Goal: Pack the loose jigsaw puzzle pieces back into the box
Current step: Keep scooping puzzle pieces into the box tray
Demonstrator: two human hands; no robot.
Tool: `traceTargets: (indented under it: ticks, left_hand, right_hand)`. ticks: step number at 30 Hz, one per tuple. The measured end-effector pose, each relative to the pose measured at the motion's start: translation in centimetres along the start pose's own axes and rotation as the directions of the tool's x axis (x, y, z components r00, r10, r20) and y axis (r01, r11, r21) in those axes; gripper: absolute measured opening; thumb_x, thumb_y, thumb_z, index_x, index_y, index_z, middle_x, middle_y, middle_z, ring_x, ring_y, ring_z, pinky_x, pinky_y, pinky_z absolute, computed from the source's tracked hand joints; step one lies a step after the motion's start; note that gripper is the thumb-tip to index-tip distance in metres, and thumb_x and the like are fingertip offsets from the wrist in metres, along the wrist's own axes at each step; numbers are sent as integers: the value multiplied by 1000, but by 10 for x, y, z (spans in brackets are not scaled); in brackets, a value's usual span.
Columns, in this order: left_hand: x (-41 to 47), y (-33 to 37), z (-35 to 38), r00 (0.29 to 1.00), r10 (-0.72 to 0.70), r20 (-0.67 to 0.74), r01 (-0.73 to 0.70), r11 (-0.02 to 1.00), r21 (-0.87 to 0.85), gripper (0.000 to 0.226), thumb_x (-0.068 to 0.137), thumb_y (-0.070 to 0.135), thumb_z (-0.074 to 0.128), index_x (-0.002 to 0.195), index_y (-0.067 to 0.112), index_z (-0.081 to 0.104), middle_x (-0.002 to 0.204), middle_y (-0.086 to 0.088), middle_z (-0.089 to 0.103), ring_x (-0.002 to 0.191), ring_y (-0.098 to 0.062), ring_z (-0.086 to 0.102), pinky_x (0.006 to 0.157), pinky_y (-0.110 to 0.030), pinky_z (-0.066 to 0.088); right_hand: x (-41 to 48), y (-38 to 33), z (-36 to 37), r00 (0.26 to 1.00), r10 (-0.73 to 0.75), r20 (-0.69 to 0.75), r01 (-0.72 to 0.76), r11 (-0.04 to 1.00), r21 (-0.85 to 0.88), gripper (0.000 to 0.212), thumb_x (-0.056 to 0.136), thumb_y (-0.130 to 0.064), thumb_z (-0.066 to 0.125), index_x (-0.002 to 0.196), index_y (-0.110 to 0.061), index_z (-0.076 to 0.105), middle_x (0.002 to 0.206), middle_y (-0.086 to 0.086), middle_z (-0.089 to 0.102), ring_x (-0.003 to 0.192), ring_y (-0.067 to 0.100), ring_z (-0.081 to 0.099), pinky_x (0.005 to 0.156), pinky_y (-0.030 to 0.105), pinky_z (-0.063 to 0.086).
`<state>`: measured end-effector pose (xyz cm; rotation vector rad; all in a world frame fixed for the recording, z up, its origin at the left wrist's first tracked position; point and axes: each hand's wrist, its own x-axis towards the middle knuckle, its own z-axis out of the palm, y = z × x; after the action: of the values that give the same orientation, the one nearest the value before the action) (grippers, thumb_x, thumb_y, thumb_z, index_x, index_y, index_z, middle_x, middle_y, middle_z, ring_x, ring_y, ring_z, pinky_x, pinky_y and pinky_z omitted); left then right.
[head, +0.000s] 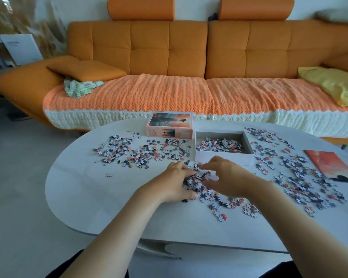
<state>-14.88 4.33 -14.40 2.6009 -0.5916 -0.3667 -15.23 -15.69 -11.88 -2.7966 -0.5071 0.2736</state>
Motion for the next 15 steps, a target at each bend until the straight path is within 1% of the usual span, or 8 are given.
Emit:
traceTargets:
  ticks: [1,3,4,6,7,9,12,15]
  left_hand:
    - [2,1,-1,1000,10,5,-10,1000,-28,82,80,53,70,149,29,33,133,6,35,131,-13,31,107,-36,36]
    - [3,-1,-5,1000,4,24,-3,998,-57,87,78,55,72,150,31,31,136,9,35,131,-10,32,105,-32,35]
    - [3,-4,-6,999,-8,34,10,999,-52,90,76,55,73,150,31,29,137,11,33,131,-8,31,105,-31,35]
    - [3,-6,-8,998,-29,47,30,999,-15,88,77,52,74,150,31,30,136,13,32,131,-7,30,108,-33,35]
    - [4,-6,-7,999,-29,38,29,1000,5,83,79,50,73,149,30,33,134,12,33,130,-7,31,108,-34,35]
    - [5,-4,-4,1000,-20,-15,20,1000,15,67,83,46,70,143,31,44,128,10,38,122,-8,39,103,-35,40]
    - [8,0,0,991,9,-135,-8,1000,9,43,88,36,68,130,29,59,116,7,49,104,-12,52,91,-33,48]
    - [12,2,2,981,24,-194,-24,1000,2,27,87,31,70,113,26,68,103,5,54,92,-14,55,79,-30,47]
  right_hand:
    - [-1,1,-1,999,23,29,-23,1000,-15,65,86,-56,58,144,-35,39,137,-5,42,113,15,51,96,33,43]
    - [-3,2,-1,994,63,89,-57,996,-70,86,77,-69,59,149,-32,29,138,-2,38,118,19,48,98,37,44]
    - [-3,1,1,992,78,102,-68,993,-99,92,74,-73,59,150,-30,27,138,-1,37,121,21,47,99,39,44]
    - [-2,-2,5,992,87,86,-76,989,-126,94,74,-75,58,149,-29,27,137,1,37,121,23,46,100,41,45]
    - [-1,-4,6,994,79,71,-70,990,-121,90,75,-73,59,148,-30,29,134,2,39,120,24,47,98,42,46]
    - [3,-9,7,997,55,48,-50,995,-87,77,78,-66,62,143,-31,39,126,2,42,113,23,50,94,41,48]
    - [8,-12,8,999,46,-4,-46,999,3,52,84,-49,67,131,-31,55,117,0,47,103,22,56,90,37,49]
    - [14,-12,8,997,54,-55,-51,998,49,32,86,-34,69,118,-29,66,106,-1,52,97,20,57,83,29,47]
